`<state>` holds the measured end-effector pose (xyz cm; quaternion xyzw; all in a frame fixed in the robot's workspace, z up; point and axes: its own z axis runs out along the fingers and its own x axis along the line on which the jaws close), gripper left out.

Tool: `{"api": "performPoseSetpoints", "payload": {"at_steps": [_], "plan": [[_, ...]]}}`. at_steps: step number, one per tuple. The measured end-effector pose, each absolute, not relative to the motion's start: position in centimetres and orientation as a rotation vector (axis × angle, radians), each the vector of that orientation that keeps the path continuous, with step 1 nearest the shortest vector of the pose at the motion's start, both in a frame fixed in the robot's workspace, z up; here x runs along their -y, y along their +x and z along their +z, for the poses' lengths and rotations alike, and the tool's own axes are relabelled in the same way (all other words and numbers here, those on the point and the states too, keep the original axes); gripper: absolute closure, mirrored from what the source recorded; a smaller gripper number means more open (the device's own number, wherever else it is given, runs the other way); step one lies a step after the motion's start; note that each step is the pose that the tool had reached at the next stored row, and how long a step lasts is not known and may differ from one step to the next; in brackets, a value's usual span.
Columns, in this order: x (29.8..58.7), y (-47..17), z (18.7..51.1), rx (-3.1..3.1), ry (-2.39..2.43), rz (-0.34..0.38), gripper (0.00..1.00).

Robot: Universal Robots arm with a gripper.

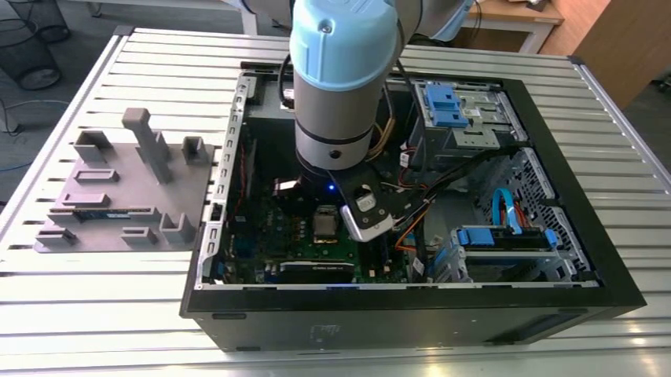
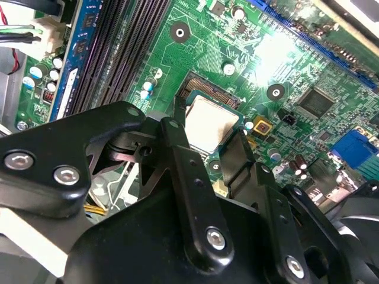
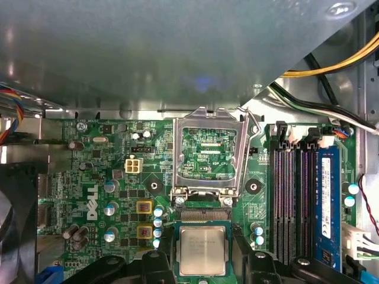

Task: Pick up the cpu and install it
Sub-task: 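Place the cpu into insertion slot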

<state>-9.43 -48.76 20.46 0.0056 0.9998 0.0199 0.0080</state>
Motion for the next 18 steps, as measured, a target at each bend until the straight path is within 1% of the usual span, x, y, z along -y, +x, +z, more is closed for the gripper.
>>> {"api": "performPoseSetpoints", "payload": {"at_steps": [18], "plan": [[48.9, -9.3, 19.4, -3.125, 0.018, 0.062, 0.53]]}}
